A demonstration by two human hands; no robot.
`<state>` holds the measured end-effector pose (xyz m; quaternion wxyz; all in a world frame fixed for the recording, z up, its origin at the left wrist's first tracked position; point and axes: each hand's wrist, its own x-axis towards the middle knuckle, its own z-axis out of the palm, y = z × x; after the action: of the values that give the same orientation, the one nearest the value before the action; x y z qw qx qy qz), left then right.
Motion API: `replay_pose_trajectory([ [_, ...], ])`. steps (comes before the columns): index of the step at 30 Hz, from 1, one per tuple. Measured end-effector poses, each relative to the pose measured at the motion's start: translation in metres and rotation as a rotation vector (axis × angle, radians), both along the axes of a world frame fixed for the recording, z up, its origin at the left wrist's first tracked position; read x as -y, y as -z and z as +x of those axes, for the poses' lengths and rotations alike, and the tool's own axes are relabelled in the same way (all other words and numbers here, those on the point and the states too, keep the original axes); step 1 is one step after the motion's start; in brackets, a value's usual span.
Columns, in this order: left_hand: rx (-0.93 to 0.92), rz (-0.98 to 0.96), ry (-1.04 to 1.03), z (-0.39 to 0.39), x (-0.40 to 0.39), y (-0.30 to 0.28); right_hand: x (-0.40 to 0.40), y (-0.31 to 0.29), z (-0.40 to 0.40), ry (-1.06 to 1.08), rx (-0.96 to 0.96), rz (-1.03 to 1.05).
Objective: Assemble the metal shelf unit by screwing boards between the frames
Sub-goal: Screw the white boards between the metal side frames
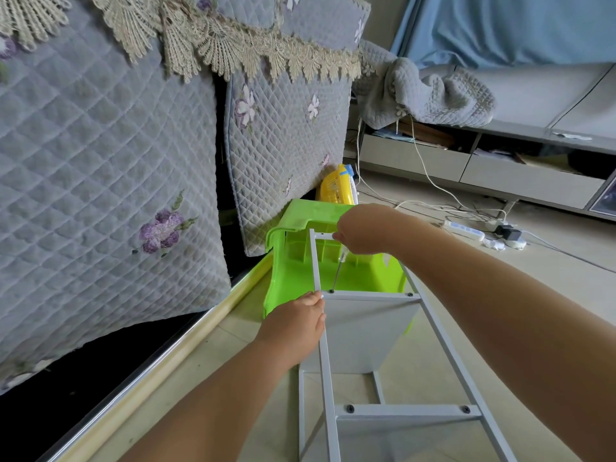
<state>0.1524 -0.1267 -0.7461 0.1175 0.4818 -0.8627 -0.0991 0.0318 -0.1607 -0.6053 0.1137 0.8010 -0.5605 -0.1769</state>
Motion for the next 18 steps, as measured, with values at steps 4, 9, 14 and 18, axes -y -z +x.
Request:
replay_pose_trajectory([
  [4, -0.019, 0.008, 0.001, 0.001, -0.001, 0.000, 0.000, 0.005, 0.005, 0.063, 0.080, 0.017],
  [9, -0.033, 0.018, -0.004, 0.000, 0.000, 0.002, 0.001, 0.008, -0.010, 0.078, 0.113, 0.121],
  [14, -0.040, 0.006, -0.004, 0.000, -0.001, 0.004, -0.008, 0.002, -0.005, 0.022, 0.103, 0.023],
  [18, -0.071, -0.009, -0.007, 0.000, -0.001, 0.008, 0.001, 0.001, 0.003, 0.133, 0.024, 0.071],
])
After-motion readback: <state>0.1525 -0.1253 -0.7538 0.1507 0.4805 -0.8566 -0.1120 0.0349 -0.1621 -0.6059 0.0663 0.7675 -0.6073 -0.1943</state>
